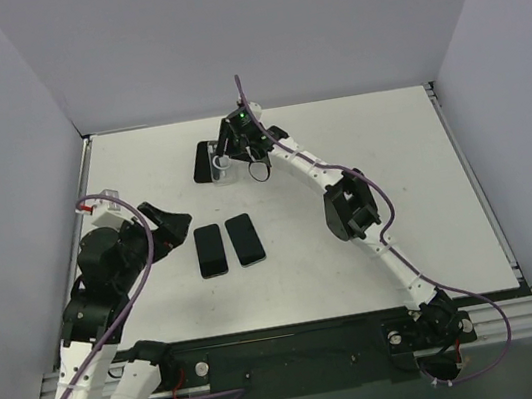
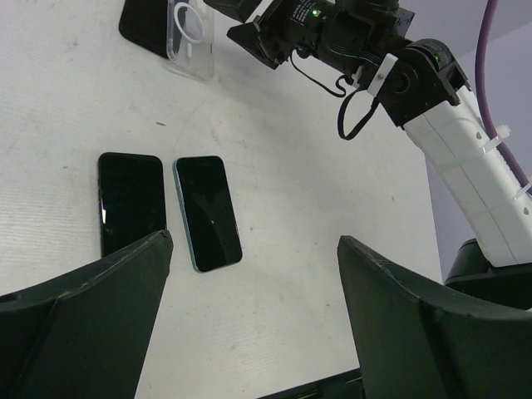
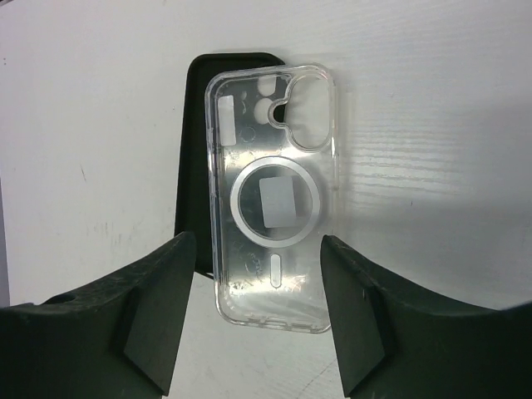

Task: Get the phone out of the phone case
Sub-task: Place the phone case at the center of the board, then adjust the phone case at the center of the board.

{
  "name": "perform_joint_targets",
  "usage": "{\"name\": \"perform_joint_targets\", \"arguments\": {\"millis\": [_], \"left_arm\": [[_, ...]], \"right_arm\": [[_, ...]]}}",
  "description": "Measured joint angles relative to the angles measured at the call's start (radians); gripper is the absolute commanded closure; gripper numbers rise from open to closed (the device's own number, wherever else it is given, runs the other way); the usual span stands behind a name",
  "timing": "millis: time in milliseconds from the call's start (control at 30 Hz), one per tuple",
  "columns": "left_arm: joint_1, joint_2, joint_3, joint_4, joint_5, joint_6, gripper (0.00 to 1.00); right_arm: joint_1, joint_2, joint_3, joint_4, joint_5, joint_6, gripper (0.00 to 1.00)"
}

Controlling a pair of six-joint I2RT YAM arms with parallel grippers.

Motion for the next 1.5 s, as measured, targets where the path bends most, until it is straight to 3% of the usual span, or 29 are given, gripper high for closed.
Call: {"name": "perform_joint_targets", "arguments": {"millis": [133, 167, 200, 233, 400, 900, 1233, 1367, 1500], "left_arm": [[0.0, 0.031, 0.0, 0.011, 0.01, -0.002, 0.1], [0.0, 0.053, 0.002, 0.017, 0.018, -0.002, 0.15], [0.0, 0.085, 0.006, 0.024, 0.028, -0.002, 0.17], [0.0, 0.118, 0.011, 0.031, 0.038, -0.005, 0.2], [0.001, 0.302, 0.017, 0.108, 0.106, -0.031, 0.23], [0.001, 0.198, -0.023, 0.196, 0.14, -0.101, 0.25], [0.001, 0.172, -0.023, 0.196, 0.137, -0.107, 0.25], [0.001, 0.156, -0.022, 0.196, 0.136, -0.107, 0.25], [0.001, 0.148, -0.021, 0.194, 0.134, -0.106, 0.25]], "right_arm": [[-0.009, -0.005, -0.017, 0.001, -0.016, -0.005, 0.41], [-0.013, -0.016, -0.043, 0.005, -0.019, -0.006, 0.43], [-0.018, -0.034, -0.085, 0.009, -0.026, -0.005, 0.54], [-0.023, -0.057, -0.136, 0.013, -0.037, 0.0, 0.57], [-0.068, -0.145, -0.337, 0.08, -0.13, 0.063, 0.59], [-0.068, -0.055, -0.28, 0.15, -0.198, 0.171, 0.67], [-0.032, -0.031, -0.212, 0.055, -0.089, 0.174, 0.87], [-0.028, -0.031, -0.203, 0.022, -0.048, 0.169, 1.0], [-0.029, -0.031, -0.203, 0.017, -0.044, 0.161, 1.0]]}}
